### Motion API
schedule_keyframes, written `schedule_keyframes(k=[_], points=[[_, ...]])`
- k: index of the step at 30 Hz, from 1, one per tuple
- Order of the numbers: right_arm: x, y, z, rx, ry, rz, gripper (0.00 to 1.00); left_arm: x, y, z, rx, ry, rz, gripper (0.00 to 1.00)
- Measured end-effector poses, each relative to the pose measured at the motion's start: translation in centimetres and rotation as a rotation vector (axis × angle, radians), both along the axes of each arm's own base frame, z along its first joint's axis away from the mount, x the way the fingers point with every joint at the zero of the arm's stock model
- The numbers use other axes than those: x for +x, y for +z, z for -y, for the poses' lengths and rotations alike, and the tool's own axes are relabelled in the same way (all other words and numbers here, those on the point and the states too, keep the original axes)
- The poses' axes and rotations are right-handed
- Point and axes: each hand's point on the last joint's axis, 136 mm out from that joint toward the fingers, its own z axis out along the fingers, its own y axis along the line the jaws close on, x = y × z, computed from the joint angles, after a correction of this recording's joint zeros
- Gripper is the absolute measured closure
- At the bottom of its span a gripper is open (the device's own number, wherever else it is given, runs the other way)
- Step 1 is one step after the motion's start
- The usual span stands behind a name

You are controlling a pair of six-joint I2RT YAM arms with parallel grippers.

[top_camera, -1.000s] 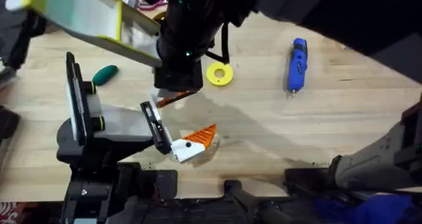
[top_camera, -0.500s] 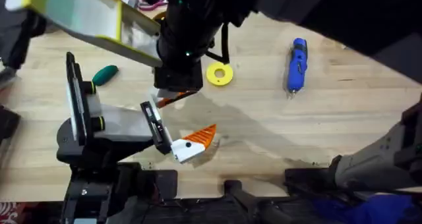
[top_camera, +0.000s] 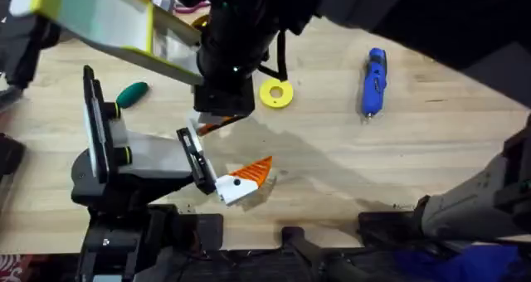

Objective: Pick up the gripper from the table and insert it into the empty holder that is missing its gripper. Then pick up a screw, insert it into the mounting hole, and use the screwdriver to tighten it. Finally, clean up the table by picking up the vegetable and placing it into the bucket.

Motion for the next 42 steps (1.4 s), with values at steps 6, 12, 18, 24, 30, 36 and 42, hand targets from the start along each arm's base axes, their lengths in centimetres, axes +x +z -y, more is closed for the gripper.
schedule_keyframes(k=[6, 12, 18, 24, 30, 36, 42], points=[[0.1, -0.3, 0.0, -0.008, -0.001, -0.001, 0.996, 0.0, 0.0, 0.0, 0.0, 0.0, 0.0, 0.015], [0.2, -0.7, -0.1, -0.017, -0.003, -0.003, 0.996, 0.0, 0.0, 0.0, 0.0, 0.0, 0.0, 0.015], [0.2, -0.8, -0.1, -0.02, -0.003, -0.004, 0.996, 0.0, 0.0, 0.0, 0.0, 0.0, 0.0, 0.015], [0.0, -0.8, 0.0, -0.026, -0.001, -0.007, 0.996, 0.0, 0.0, 0.0, 0.0, 0.0, 0.0, 0.014], [-0.4, -0.8, -0.2, -0.027, 0.01, -0.007, 0.996, 0.0, 0.0, 0.0, 0.0, 0.0, 0.0, 0.015], [-0.3, -0.9, -0.2, -0.029, 0.009, -0.006, 0.996, 0.0, 0.0, 0.0, 0.0, 0.0, 0.0, 0.015], [-0.2, -2.0, -0.4, -0.051, 0.009, -0.018, 0.996, 0.0, 0.0, 0.0, 0.0, -0.001, -0.001, 0.016]])
